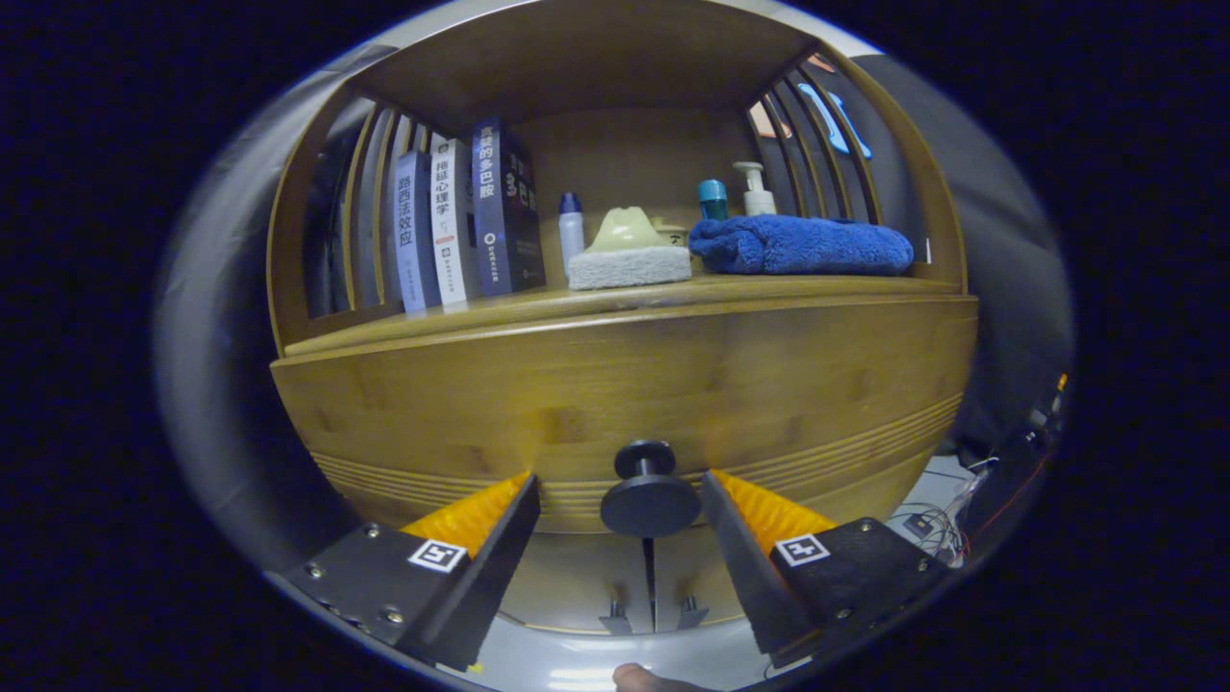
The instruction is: Pull open the drawer, take out the items inside it, and place them on the countertop above the cabinet.
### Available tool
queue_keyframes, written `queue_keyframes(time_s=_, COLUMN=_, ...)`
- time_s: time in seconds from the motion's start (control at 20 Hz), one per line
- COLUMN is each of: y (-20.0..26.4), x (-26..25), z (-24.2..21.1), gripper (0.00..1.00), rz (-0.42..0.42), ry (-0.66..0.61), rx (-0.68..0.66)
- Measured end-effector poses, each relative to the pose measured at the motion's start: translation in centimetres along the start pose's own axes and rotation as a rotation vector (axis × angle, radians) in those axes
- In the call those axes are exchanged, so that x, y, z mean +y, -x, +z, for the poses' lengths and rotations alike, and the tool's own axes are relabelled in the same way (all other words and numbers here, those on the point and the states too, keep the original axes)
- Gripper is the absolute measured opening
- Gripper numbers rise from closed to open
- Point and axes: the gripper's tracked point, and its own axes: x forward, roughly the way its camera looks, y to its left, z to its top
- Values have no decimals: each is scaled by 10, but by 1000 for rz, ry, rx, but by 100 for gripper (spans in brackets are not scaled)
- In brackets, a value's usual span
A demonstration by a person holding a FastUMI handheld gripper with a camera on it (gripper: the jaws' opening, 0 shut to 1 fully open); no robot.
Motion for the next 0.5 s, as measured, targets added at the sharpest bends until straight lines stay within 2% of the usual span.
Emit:
queue_keyframes(time_s=0.15, y=-1, x=0, z=-1, gripper=100, rz=1, ry=7, rx=-4)
queue_keyframes(time_s=0.5, y=20, x=-13, z=16, gripper=100, rz=-30, ry=141, rx=-45)
